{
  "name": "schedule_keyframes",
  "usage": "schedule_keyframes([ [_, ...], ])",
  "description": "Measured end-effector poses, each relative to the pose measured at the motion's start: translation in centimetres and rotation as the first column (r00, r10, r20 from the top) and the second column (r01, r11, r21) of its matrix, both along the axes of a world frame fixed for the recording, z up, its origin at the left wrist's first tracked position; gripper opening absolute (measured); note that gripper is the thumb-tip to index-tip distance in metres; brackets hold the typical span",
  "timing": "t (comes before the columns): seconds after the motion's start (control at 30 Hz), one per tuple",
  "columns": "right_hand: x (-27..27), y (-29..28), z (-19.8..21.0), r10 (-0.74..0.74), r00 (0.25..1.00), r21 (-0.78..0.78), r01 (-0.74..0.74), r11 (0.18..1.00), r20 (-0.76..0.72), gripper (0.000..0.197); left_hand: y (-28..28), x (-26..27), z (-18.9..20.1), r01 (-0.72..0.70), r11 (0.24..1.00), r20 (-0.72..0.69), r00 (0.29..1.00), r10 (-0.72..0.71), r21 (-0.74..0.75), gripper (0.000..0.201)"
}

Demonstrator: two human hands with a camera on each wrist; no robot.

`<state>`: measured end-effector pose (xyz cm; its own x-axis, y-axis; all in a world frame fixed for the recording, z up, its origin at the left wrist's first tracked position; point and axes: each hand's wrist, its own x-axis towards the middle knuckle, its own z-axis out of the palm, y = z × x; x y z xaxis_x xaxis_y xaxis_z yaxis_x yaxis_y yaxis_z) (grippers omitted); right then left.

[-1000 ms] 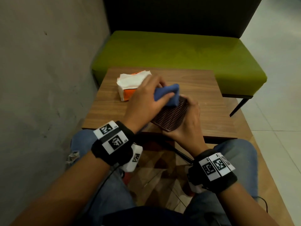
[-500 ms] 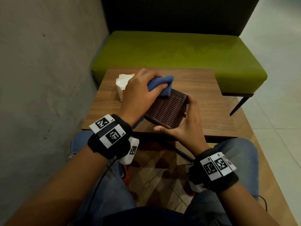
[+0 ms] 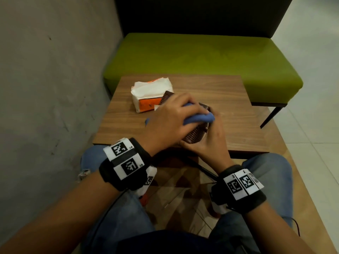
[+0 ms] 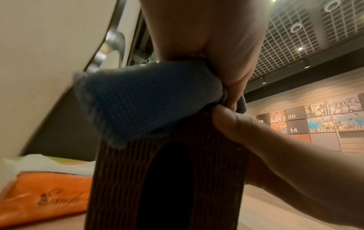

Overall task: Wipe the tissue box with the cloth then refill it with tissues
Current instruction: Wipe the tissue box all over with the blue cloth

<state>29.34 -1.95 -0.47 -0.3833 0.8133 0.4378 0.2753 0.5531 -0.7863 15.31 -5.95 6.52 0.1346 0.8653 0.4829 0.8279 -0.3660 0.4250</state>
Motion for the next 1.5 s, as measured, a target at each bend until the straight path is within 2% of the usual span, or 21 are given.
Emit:
schedule_keyframes([
  [0.07,0.3,0.0,-0.1,0.001,1.000,0.006,-0.002,1.000,0.030,0.097,0.1,-0.9,-0.2,-0.029,0.999,0.004,1.000,0.029,-0.024,0.026],
  [0.17,0.6,0.0,-0.3,-0.037,0.996,0.018,0.036,0.999,0.076,0.107,1.2,-3.4,-0.7,-0.303,0.952,0.132,0.943,0.305,-0.035,0.023],
  [0.2,0.6,0.1,-0.2,-0.046,0.995,0.027,0.044,0.999,0.086,0.107,1.4,-3.6,-0.9,-0.347,0.937,0.143,0.927,0.347,-0.029,0.023],
  [0.27,0.3,0.1,-0.2,-0.039,0.996,0.043,0.035,0.998,0.080,0.103,0.9,-2.0,-1.1,-0.291,0.957,0.121,0.950,0.289,-0.002,0.023],
  [0.33,-0.1,0.0,-0.2,-0.017,0.998,0.051,0.015,0.999,0.053,0.096,0.1,0.4,-1.0,-0.141,0.990,0.071,0.988,0.139,0.024,0.024],
  [0.4,-0.2,-0.1,-0.1,0.008,0.999,0.049,-0.011,0.999,0.051,0.094,-0.1,1.1,-0.9,-0.108,0.993,0.045,0.993,0.106,0.037,0.024],
  [0.47,0.1,-0.1,-0.2,0.015,0.996,0.079,-0.021,0.997,0.083,0.098,0.8,-0.5,-0.7,-0.223,0.974,0.123,0.968,0.219,0.025,0.026],
  [0.57,0.6,0.0,-0.5,0.005,0.992,0.102,-0.018,0.995,0.127,0.103,2.0,-4.1,-1.2,-0.420,0.907,0.205,0.886,0.416,-0.029,0.023],
  [0.63,0.4,0.0,-0.6,-0.001,0.992,0.103,-0.012,0.995,0.122,0.102,1.8,-4.5,-1.6,-0.456,0.889,0.233,0.861,0.453,-0.042,0.021],
  [0.7,-0.1,0.0,-0.4,0.002,0.995,0.089,-0.010,0.996,0.096,0.101,0.9,-2.8,-1.6,-0.386,0.922,0.206,0.901,0.381,-0.017,0.023],
  [0.77,-0.2,0.0,-0.2,0.016,0.997,0.068,-0.021,0.997,0.081,0.099,-0.3,-0.9,-1.6,-0.196,0.980,0.162,0.968,0.192,0.013,0.025],
  [0.83,0.2,0.1,0.2,0.034,0.996,0.054,-0.039,0.998,0.082,0.096,-1.1,-0.6,-1.7,-0.068,0.997,0.084,0.994,0.065,0.028,0.028],
  [0.9,0.7,0.3,0.6,0.029,0.991,0.083,-0.040,0.996,0.129,0.095,-0.5,-2.4,-2.4,-0.142,0.989,0.142,0.980,0.137,0.028,0.027],
  [0.97,1.1,0.5,1.0,0.010,0.986,0.109,-0.029,0.994,0.168,0.096,0.4,-4.4,-3.2,-0.314,0.950,0.278,0.912,0.303,-0.006,0.023],
  [1.03,1.0,0.7,1.4,0.008,0.983,0.120,-0.030,0.992,0.184,0.097,0.6,-4.9,-3.8,-0.408,0.913,0.345,0.855,0.388,-0.017,0.025],
  [1.1,0.6,1.0,1.6,0.009,0.980,0.118,-0.033,0.992,0.196,0.100,-0.3,-3.1,-3.7,-0.366,0.930,0.335,0.881,0.334,0.035,0.027],
  [1.2,0.3,0.8,1.7,0.024,0.985,0.080,-0.038,0.996,0.173,0.105,-2.2,0.3,-3.6,-0.114,0.981,0.126,0.988,0.095,0.159,0.033],
  [1.27,0.7,0.7,1.7,0.022,0.993,0.034,-0.027,0.999,0.118,0.105,-2.7,0.3,-4.2,-0.018,0.974,0.018,1.000,0.014,0.226,0.035],
  [1.33,1.2,0.7,1.8,-0.014,0.994,0.064,0.008,0.998,0.106,0.102,-2.5,-1.4,-5.2,-0.079,0.967,0.032,0.997,0.073,0.243,0.037],
  [1.43,1.5,1.1,1.8,-0.045,0.994,0.095,0.035,0.995,0.097,0.099,-2.1,-3.5,-6.0,-0.321,0.927,0.258,0.929,0.267,0.196,0.029],
  [1.5,1.2,1.0,1.7,-0.053,0.996,0.072,0.048,0.996,0.076,0.100,-2.3,-2.8,-6.0,-0.357,0.909,0.285,0.913,0.290,0.216,0.027],
])
